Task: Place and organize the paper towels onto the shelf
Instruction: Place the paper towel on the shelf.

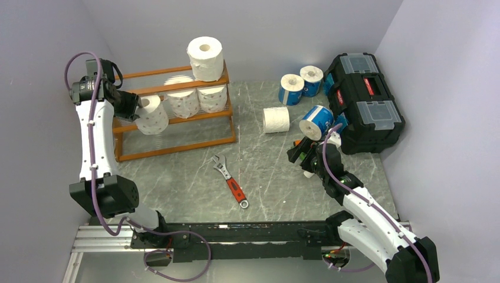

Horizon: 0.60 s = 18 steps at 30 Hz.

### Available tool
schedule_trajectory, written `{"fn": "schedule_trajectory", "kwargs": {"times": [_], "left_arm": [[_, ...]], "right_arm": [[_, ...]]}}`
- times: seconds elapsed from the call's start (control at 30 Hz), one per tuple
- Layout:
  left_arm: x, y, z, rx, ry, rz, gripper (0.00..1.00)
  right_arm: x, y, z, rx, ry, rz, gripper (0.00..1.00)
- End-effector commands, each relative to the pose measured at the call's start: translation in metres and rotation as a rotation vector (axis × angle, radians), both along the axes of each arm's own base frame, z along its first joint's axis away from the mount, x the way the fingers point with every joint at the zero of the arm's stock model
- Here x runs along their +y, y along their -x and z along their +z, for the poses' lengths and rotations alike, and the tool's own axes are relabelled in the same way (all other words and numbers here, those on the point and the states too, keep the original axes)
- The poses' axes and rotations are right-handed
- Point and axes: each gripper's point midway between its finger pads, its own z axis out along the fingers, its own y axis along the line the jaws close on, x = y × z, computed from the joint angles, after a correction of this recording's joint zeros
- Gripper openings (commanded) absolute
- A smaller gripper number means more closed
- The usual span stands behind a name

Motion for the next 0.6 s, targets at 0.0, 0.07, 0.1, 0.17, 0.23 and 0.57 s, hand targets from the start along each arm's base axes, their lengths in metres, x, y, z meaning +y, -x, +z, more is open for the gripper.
{"fn": "schedule_trajectory", "kwargs": {"times": [0.0, 0.07, 0.1, 0.17, 0.23, 0.57], "left_arm": [[-0.0056, -0.0104, 0.0247, -0.113, -0.003, -0.021, 0.43], [-0.0075, -0.0120, 0.0247, -0.118, 0.000, -0.026, 0.44], [-0.0077, -0.0129, 0.0249, -0.122, 0.001, -0.025, 0.44], [-0.0089, -0.0146, 0.0259, -0.130, 0.002, -0.028, 0.45], [-0.0094, -0.0162, 0.0272, -0.139, 0.001, -0.029, 0.45], [-0.0124, -0.0093, 0.0268, -0.145, -0.014, -0.050, 0.46]], "right_arm": [[-0.0007, -0.0057, 0.0099, -0.037, -0.002, -0.006, 0.99], [-0.0010, -0.0055, 0.0099, -0.037, -0.001, -0.007, 0.99], [-0.0013, -0.0052, 0.0098, -0.037, -0.001, -0.008, 0.99], [-0.0018, -0.0048, 0.0099, -0.038, 0.000, -0.009, 0.99], [-0.0024, -0.0044, 0.0097, -0.039, 0.000, -0.011, 0.99], [-0.0025, -0.0034, 0.0106, -0.043, -0.001, -0.009, 0.99]]}}
